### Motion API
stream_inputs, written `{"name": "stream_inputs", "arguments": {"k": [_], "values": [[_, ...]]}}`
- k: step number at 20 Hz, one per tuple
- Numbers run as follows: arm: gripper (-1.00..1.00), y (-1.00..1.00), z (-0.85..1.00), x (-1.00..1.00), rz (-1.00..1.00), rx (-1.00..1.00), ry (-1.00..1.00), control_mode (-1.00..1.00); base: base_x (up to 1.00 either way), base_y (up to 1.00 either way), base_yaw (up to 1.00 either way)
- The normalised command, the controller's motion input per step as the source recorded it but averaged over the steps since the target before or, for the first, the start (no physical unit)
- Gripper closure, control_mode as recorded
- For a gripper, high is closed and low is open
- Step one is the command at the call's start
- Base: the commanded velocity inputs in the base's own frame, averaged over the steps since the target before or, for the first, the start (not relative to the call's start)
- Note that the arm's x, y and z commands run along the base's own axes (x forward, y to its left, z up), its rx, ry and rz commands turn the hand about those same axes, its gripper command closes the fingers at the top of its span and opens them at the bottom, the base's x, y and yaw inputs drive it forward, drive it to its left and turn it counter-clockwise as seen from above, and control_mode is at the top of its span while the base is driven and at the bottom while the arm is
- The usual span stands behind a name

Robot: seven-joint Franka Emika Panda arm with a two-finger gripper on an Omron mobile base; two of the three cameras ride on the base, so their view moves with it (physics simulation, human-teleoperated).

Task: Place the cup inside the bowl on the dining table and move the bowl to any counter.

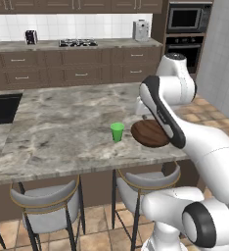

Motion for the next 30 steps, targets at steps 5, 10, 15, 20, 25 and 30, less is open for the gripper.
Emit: {"name": "stream_inputs", "arguments": {"k": [5,10,15,20,25,30], "values": [[-1.0,0.33,-0.1,0.14,0.0,0.0,0.0,-1.0,0.0,0.0,0.0],[-1.0,0.2,-0.09,0.21,0.0,0.0,-0.01,-1.0,0.0,0.0,0.0],[-1.0,0.04,-0.05,0.5,0.0,0.0,-0.03,-1.0,0.0,0.0,0.0],[-1.0,0.03,-0.04,0.42,0.0,0.0,0.0,-1.0,0.0,0.0,0.0],[-1.0,0.04,-0.02,0.3,0.0,0.0,0.0,-1.0,0.0,0.0,0.0],[-1.0,0.1,0.0,0.27,0.0,0.0,0.0,-1.0,0.0,0.0,0.0]]}}
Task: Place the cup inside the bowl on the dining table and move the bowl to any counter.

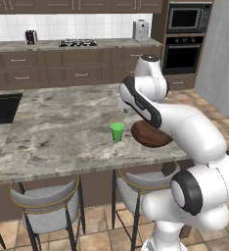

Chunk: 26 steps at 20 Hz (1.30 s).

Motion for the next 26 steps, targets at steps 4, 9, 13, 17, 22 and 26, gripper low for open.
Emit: {"name": "stream_inputs", "arguments": {"k": [4,9,13,17,22,26], "values": [[-1.0,0.09,-0.01,0.18,0.0,0.0,0.0,-1.0,0.0,0.0,0.0],[-1.0,0.06,-0.01,0.06,0.0,0.0,-0.07,-1.0,0.0,0.0,0.0],[-1.0,0.0,0.0,0.0,0.0,0.0,-0.17,-1.0,0.0,0.0,0.0],[-1.0,0.0,0.0,0.0,0.0,0.0,-0.21,-1.0,0.0,0.0,0.0],[-1.0,0.04,0.0,0.0,0.0,0.0,-0.19,-1.0,0.0,0.0,0.0],[-1.0,0.11,-0.02,0.02,0.0,0.0,-0.01,-1.0,0.0,0.0,0.0]]}}
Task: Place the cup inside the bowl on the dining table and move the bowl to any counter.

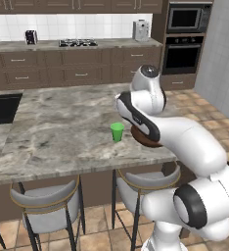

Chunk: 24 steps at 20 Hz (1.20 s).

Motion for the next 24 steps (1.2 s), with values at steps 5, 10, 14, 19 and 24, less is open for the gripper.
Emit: {"name": "stream_inputs", "arguments": {"k": [5,10,14,19,24], "values": [[-1.0,0.13,0.0,0.2,0.0,0.0,0.09,-1.0,0.0,0.0,0.0],[-1.0,0.1,0.0,0.22,-0.01,0.0,0.12,-1.0,0.0,0.0,0.0],[-1.0,0.04,0.0,0.18,-0.03,0.0,0.16,-1.0,0.0,0.0,0.0],[-1.0,0.0,-0.07,0.05,-0.02,0.0,0.05,-1.0,0.0,0.0,0.0],[-1.0,0.0,-0.16,0.0,0.0,-0.03,0.0,-1.0,0.0,0.0,0.0]]}}
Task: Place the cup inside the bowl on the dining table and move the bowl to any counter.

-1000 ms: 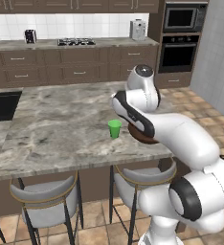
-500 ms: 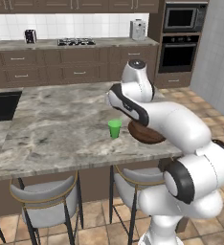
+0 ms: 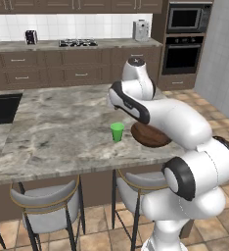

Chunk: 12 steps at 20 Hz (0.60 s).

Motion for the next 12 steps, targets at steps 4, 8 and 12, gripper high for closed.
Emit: {"name": "stream_inputs", "arguments": {"k": [4,8,12], "values": [[-1.0,0.0,-0.2,0.0,0.0,-0.02,0.0,-1.0,0.0,0.0,0.0],[-1.0,0.0,-0.14,0.0,0.0,-0.01,-0.02,-1.0,0.0,0.0,0.0],[-1.0,0.0,-0.11,0.0,0.0,0.0,0.0,-1.0,0.0,0.0,0.0]]}}
